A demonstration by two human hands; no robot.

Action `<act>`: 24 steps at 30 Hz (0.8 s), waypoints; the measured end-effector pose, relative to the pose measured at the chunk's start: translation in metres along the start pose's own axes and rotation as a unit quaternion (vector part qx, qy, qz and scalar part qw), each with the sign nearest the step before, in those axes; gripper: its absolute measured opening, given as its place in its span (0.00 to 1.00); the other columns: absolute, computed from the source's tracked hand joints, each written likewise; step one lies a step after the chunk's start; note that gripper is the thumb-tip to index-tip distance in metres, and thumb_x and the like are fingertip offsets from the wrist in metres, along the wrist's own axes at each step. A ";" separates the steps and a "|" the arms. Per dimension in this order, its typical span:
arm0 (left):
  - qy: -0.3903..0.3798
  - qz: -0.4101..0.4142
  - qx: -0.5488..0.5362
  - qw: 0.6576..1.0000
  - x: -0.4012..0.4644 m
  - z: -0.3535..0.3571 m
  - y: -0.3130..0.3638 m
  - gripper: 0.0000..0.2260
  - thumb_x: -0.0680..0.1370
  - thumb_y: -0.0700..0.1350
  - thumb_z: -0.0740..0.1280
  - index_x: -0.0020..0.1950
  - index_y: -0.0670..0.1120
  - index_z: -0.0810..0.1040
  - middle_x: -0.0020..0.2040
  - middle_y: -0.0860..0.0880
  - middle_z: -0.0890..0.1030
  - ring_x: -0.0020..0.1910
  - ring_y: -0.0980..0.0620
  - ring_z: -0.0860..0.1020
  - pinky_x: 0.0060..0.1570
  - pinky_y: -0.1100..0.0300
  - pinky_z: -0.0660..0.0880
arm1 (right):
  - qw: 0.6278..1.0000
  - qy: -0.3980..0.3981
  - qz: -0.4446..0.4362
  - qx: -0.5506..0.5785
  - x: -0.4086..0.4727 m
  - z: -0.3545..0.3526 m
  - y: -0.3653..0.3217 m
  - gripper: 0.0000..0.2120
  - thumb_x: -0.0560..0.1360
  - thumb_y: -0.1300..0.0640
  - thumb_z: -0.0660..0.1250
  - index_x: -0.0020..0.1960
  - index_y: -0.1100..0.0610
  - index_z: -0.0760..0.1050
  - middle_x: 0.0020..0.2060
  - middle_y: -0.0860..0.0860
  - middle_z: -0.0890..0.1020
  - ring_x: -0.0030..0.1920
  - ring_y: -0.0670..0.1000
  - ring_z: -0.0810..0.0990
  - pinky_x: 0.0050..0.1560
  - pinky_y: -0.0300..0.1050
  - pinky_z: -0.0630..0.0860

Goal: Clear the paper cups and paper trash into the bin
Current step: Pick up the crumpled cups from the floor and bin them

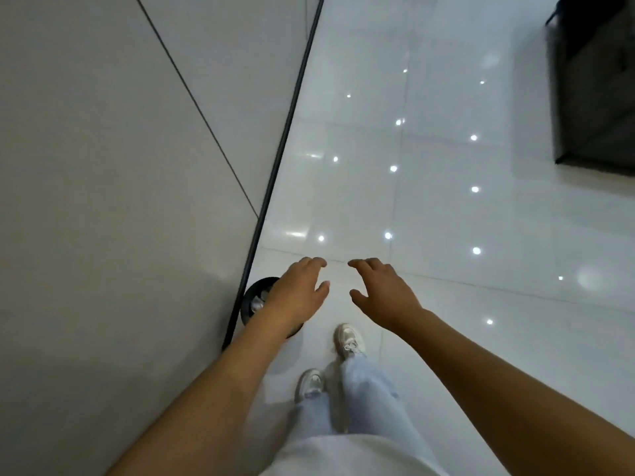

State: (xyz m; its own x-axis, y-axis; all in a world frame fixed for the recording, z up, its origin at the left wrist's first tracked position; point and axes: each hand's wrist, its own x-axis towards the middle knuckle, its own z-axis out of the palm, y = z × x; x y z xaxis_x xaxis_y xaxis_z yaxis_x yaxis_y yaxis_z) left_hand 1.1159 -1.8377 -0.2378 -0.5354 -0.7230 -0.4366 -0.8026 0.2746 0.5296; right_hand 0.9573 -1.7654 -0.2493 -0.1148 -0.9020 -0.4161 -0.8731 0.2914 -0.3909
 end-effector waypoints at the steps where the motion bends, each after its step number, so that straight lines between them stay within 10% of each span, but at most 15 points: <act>1: -0.010 0.024 0.022 0.999 -0.007 -0.002 0.014 0.19 0.81 0.49 0.59 0.72 0.48 0.65 0.68 0.49 0.69 0.62 0.50 0.71 0.59 0.55 0.71 | 1.000 0.015 0.010 0.002 -0.016 -0.009 0.005 0.26 0.78 0.51 0.62 0.74 0.51 0.60 0.70 0.52 0.68 0.65 0.56 0.70 0.59 0.51 0.74; 16: -0.050 0.338 0.307 0.888 -0.033 0.078 0.334 0.15 0.80 0.47 0.58 0.65 0.44 0.70 0.59 0.46 0.75 0.57 0.46 0.73 0.52 0.54 0.73 | 0.953 0.211 0.214 0.029 -0.254 -0.134 0.212 0.22 0.78 0.50 0.62 0.70 0.51 0.65 0.66 0.50 0.71 0.62 0.54 0.71 0.57 0.48 0.73; 24: -0.099 0.370 0.247 0.890 -0.027 0.187 0.531 0.17 0.80 0.51 0.59 0.68 0.47 0.69 0.63 0.48 0.74 0.62 0.49 0.72 0.56 0.57 0.69 | 0.920 0.229 0.314 0.056 -0.379 -0.188 0.382 0.21 0.78 0.49 0.62 0.69 0.50 0.65 0.64 0.50 0.72 0.62 0.54 0.71 0.57 0.50 0.73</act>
State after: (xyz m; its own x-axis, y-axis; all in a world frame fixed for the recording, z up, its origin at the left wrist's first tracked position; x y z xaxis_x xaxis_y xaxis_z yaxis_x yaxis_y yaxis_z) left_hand 0.6547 -1.5539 -0.0809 -0.9620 -0.1167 -0.2469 -0.2034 0.9095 0.3626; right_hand 0.5781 -1.3718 -0.0862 -0.7898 -0.5768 -0.2088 -0.5155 0.8086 -0.2838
